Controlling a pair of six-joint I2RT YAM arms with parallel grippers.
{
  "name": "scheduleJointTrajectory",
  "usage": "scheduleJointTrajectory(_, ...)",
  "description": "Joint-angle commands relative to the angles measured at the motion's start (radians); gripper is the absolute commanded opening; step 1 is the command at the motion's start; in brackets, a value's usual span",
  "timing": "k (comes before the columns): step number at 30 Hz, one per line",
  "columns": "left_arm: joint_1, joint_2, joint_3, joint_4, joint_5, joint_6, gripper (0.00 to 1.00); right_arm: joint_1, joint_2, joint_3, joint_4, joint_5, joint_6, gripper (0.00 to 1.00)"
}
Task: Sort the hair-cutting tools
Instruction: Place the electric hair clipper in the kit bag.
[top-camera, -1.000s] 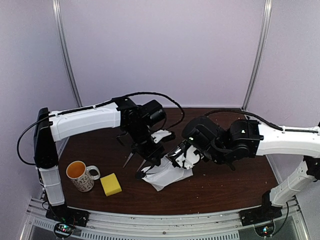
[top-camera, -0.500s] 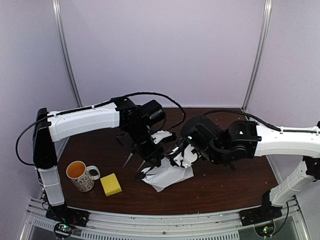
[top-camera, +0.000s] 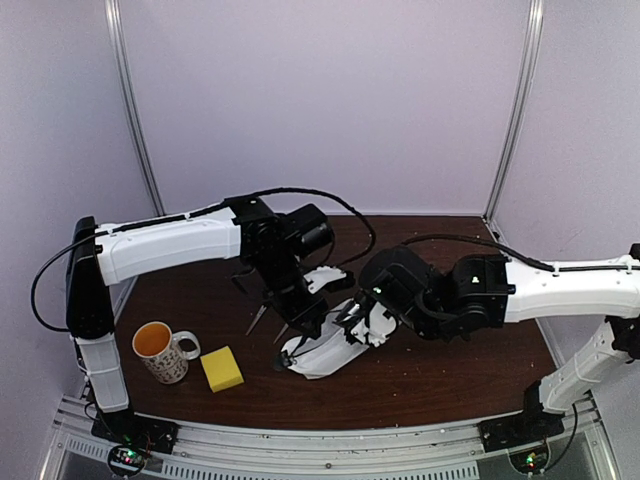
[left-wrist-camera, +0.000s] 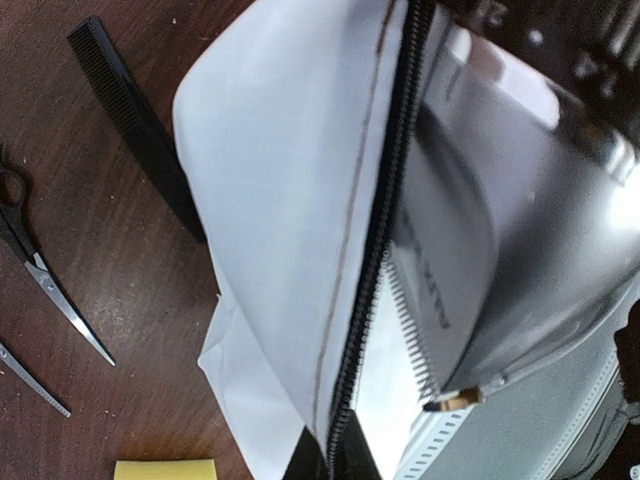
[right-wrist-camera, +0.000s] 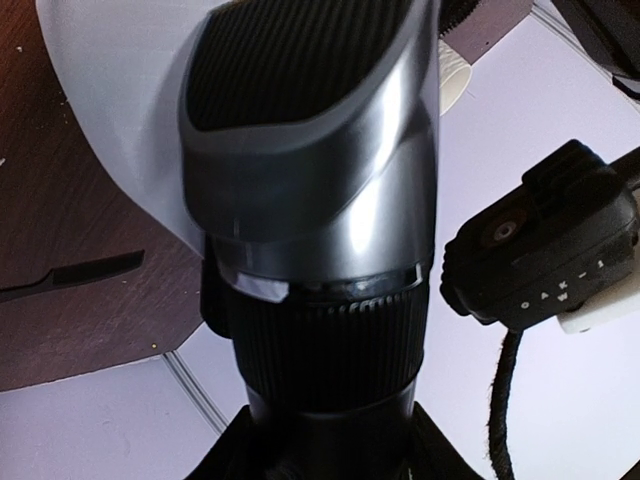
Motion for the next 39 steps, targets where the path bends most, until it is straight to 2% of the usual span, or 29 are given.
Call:
scheduleJointTrajectory(1,-0.007,0.007,0.029,-0.011,0.007,0.026,0.0,0.019,-0.02,0.013,0.056,0.032,-0.013,0.0)
scheduleJointTrajectory(8,-0.008,0.025,0.048,0.004,0.072,0.044,0.0,0.048,-0.019,-0.004,0.128,0.037,-0.057,0.0)
scheduleJointTrajectory(18,-0.006,0.039,0.036,-0.004,0.165,0.105,0.0,0.049,-0.082,-0.191,0.321,0.057,-0.22,0.0)
scheduleJointTrajectory(24,-0.007,0.063,0.049,-0.018,0.167,0.118,0.0,0.05,-0.08,-0.199,0.328,0.062,-0.218,0.0)
scheduleJointTrajectory(30,-0.007,0.096,0.069,-0.011,0.193,0.13,0.0,0.063,-0.072,-0.228,0.423,0.055,-0.226,0.0)
scheduleJointTrajectory(39,0.015,0.122,0.046,0.001,0.231,0.147,0.0,0.08,-0.056,-0.363,0.756,0.039,-0.323,0.0)
